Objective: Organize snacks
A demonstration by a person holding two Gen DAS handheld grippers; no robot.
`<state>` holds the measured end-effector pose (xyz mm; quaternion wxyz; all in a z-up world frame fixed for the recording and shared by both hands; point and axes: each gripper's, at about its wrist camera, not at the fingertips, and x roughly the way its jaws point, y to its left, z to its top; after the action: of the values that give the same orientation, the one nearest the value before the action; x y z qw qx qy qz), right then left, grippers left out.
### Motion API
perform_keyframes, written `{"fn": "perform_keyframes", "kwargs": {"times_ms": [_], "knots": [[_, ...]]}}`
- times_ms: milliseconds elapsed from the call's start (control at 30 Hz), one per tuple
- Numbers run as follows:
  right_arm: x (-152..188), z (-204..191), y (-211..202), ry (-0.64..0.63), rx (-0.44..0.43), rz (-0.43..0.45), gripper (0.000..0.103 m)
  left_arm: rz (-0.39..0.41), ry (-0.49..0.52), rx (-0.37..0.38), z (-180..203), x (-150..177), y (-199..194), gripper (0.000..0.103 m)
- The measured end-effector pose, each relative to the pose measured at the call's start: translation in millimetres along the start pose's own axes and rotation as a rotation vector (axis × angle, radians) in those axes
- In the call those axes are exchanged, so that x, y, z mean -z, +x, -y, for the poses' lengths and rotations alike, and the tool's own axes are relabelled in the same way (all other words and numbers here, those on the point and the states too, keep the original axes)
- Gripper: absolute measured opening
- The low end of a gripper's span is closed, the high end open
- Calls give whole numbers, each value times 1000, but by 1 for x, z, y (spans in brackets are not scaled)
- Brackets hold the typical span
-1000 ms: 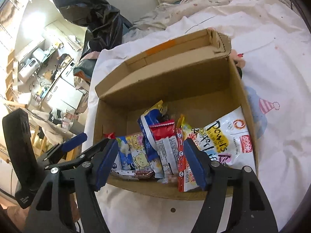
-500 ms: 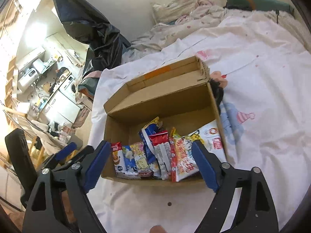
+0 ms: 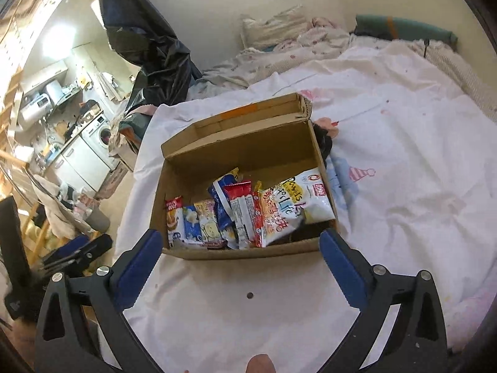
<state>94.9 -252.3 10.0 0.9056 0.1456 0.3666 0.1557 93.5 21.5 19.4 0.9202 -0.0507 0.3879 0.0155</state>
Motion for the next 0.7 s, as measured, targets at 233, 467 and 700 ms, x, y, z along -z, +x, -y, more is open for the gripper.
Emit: {"fn": "perform_keyframes", "kwargs": {"times_ms": [233,467,700], "knots": [[15,-8,-12,-70,93,78,103,73,28,-46,3,16,-22,102],[20,-17,-8,-151,160,116,103,136,48,-51,10,17,-25,103],[19,-20,-3,-159,185,132,103,95,57,-27,18,20,-13,103]]}}
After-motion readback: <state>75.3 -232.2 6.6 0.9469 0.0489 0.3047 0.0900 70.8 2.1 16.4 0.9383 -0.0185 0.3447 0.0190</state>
